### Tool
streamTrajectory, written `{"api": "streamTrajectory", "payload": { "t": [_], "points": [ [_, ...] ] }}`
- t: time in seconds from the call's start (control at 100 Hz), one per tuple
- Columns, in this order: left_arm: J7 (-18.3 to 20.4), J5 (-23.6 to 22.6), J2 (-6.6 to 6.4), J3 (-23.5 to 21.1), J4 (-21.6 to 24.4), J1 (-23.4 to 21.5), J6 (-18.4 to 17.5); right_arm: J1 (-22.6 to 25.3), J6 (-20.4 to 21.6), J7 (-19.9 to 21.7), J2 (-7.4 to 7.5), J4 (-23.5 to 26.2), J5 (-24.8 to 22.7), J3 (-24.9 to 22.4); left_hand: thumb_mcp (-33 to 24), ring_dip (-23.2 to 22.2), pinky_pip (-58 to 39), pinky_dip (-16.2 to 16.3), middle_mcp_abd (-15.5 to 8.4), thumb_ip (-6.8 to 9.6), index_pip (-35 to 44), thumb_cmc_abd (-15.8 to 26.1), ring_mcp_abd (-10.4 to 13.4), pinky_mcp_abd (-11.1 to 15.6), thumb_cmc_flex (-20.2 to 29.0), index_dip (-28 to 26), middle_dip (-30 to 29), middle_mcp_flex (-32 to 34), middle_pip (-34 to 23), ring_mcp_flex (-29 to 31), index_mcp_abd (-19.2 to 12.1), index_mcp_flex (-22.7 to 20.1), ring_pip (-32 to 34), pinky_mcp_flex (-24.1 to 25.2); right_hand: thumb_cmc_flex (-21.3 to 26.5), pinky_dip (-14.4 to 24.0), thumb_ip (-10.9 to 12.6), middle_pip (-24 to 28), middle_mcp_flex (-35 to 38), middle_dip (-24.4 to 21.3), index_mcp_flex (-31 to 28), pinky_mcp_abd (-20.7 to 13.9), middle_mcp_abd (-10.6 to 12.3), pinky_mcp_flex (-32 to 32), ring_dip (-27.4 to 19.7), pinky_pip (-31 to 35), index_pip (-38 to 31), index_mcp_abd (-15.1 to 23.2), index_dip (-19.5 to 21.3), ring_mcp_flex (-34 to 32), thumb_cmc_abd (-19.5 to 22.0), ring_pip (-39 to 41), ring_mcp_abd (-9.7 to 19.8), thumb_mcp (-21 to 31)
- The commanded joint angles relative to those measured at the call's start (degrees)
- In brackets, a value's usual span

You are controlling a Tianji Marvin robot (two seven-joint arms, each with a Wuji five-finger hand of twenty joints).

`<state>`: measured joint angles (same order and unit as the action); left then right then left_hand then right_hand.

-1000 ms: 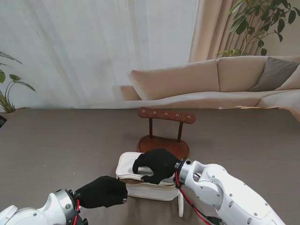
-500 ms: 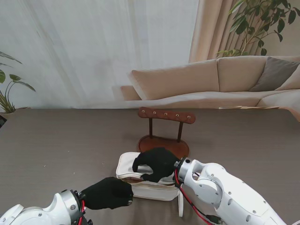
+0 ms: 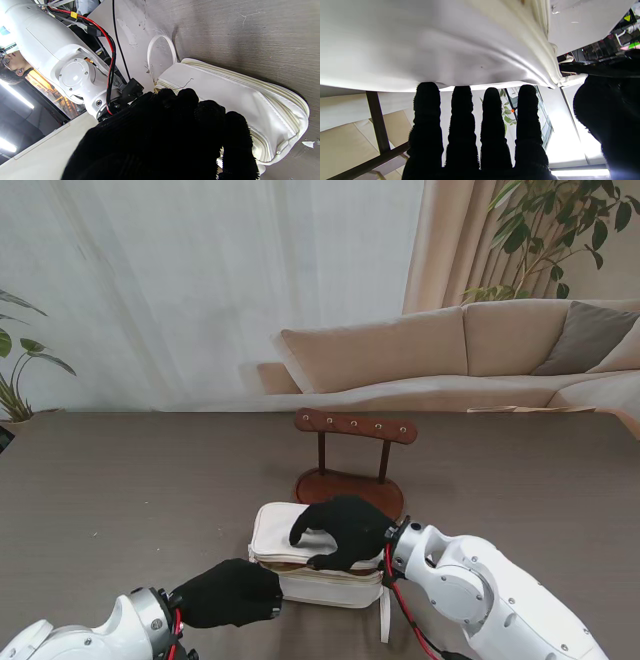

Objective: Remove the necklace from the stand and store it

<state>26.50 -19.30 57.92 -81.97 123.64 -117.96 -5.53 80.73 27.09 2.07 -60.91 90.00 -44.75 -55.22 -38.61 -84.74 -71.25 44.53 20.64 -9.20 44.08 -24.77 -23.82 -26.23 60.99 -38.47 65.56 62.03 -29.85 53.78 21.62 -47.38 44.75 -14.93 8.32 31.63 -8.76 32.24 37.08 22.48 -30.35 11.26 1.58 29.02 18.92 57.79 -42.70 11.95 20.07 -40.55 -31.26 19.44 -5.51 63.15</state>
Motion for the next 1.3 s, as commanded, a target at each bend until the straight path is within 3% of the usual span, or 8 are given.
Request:
{"api": "streamTrajectory", "payload": {
  "t": [0.0, 0.14, 0.3, 0.61, 1.06, 1.29],
  "points": [
    [1.05, -0.06, 0.3, 0.05, -0.13, -0.26, 0.19, 1.37, -0.01, 1.6, 0.39, 0.55, 0.84, -0.43, -0.74, 0.49, -2.64, 0.25, -0.37, -0.3, 6.42, 0.07, -3.75, 2.58, 2.33, -2.15, -0.56, 0.78, 0.72, 2.28, -6.14, -3.9, -2.89, -0.79, -2.15, -3.96, 1.14, -0.55, -2.25, -0.47, 1.58, 3.11, -1.08, -17.64, 0.67, -4.39, 0.78, 0.81, -1.22, 0.11, -0.39, 1.2, -4.22, -2.88],
    [1.15, -0.13, 0.29, 0.11, -0.19, -0.22, 0.65, 2.9, -0.43, 2.04, 0.25, 2.45, 2.21, -3.17, -0.65, 0.81, -2.62, 0.21, -0.4, -0.3, 6.38, 0.12, -3.93, 2.58, 2.33, -2.17, -0.68, 0.84, 0.85, 2.46, -6.04, -3.89, -3.42, -0.79, -2.67, -3.32, 1.46, -0.57, -2.37, -0.56, 1.87, 3.23, -1.38, -17.58, 0.72, -4.96, 1.25, 0.51, -1.24, 0.39, 1.85, 0.71, -4.35, -5.42],
    [0.97, -0.81, 0.34, 0.03, 0.1, -0.66, 1.31, 4.24, -2.21, 1.9, 0.3, 3.9, 0.39, -7.1, -0.56, 1.0, -2.58, 0.16, -0.47, -0.3, 6.3, 0.13, -3.92, 2.57, 2.35, -2.15, -0.7, 0.78, 0.9, 2.62, -6.09, -3.85, -3.71, -0.78, -2.88, -2.75, 2.02, -0.51, -1.05, -0.61, 1.72, 3.33, -2.06, -16.57, 0.85, -4.86, 1.35, -0.55, -1.12, -0.58, 4.31, 0.94, -4.41, -6.91],
    [0.57, -0.97, 0.42, 0.39, -0.65, -0.57, 2.01, 3.7, -6.39, 5.02, 1.07, 1.74, -3.47, -12.66, -0.46, 1.03, -2.44, 0.06, -0.38, -0.27, 6.25, 0.17, -3.93, 2.58, 2.43, -2.15, -0.77, 0.79, 0.99, 2.62, -6.01, -3.8, -3.77, -0.71, -3.75, -2.08, 3.09, -0.96, 0.45, -0.66, 1.61, 4.08, -3.63, -15.26, 1.08, -4.8, 0.83, -4.14, -0.56, -2.21, 7.51, 1.15, -5.55, -8.88],
    [0.47, -2.41, 0.43, 1.1, -1.47, -0.34, 3.76, 1.05, -12.69, 11.67, 2.45, -2.3, -9.22, -13.47, -0.41, 1.02, -2.44, 0.01, -0.37, -0.23, 6.32, 0.16, -3.93, 2.58, 2.54, -2.19, -0.74, 0.84, 0.91, 2.63, -5.95, -3.8, -3.78, -0.71, -8.07, -0.78, 5.02, -0.82, 3.56, 0.7, -2.62, 4.54, -5.12, -13.67, 2.47, -3.65, 1.4, -8.2, 0.12, -4.95, 13.63, 2.5, -5.86, -19.03],
    [0.58, -3.18, 0.35, 2.3, -3.08, 1.33, 4.65, -0.18, -14.54, 14.38, 2.77, -3.39, -8.87, -11.57, -0.4, 1.0, -2.45, -0.01, -0.33, -0.23, 6.3, 0.16, -3.98, 2.49, 2.52, -2.13, -0.77, 0.85, 0.88, 2.73, -5.92, -3.83, -3.71, -0.77, -10.0, 0.42, 6.17, 1.45, 9.12, 3.13, -10.89, 4.5, -5.44, -11.07, 4.64, -1.59, -1.35, -8.68, 2.15, -9.33, 15.61, 6.3, -5.5, -21.1]
  ]
}}
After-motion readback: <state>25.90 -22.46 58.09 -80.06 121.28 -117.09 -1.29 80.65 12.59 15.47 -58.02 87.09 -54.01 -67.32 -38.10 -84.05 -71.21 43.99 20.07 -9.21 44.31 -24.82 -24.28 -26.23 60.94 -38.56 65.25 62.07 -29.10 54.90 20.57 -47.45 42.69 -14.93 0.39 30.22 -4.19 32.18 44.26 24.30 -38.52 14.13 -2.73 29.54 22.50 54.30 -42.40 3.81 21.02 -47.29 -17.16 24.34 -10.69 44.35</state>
